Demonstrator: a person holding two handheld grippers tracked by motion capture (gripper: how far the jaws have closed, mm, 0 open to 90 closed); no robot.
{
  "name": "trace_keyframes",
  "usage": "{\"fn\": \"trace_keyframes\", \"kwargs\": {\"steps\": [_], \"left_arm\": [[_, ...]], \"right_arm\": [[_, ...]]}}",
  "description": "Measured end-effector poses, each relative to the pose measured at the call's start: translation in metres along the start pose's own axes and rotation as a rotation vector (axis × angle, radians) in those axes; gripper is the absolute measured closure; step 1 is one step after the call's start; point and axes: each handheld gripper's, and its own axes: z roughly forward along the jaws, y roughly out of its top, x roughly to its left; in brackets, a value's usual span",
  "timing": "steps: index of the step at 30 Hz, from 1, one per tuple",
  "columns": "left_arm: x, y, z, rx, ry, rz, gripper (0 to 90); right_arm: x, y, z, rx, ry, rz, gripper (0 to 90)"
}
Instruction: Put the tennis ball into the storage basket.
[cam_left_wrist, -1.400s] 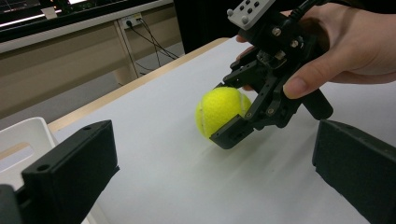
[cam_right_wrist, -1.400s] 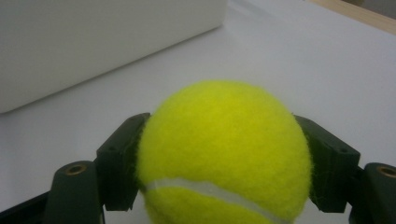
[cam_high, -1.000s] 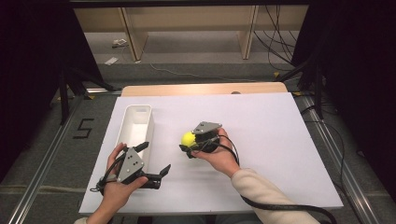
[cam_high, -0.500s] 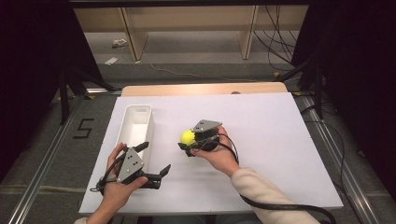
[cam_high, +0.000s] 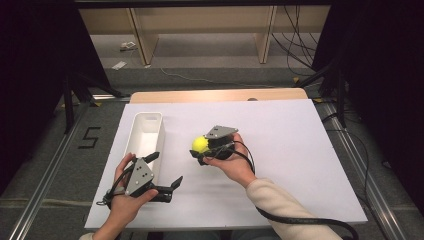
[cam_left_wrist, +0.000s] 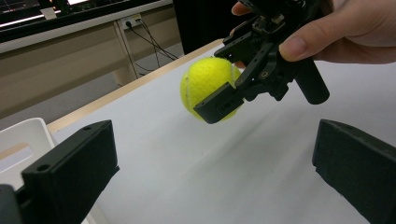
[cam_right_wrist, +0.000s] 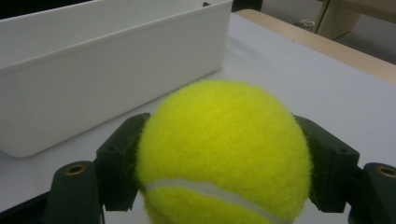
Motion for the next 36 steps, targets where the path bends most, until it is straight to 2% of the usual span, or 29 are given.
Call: {"fn": "trace_keyframes", "kwargs": {"steps": [12,36], "left_arm": [[0.000,0.000,0.000,0.000,-0.001,-0.001,0.0],[-0.001,0.000,0.000,-0.002,-0.002,-0.003,0.0]], "right_arm": [[0.003,0.009,-0.003,-0.019,0.007,-0.003,27.0],[0.013,0.022,0.001,-0.041,0.031,-0.010,27.0]]}}
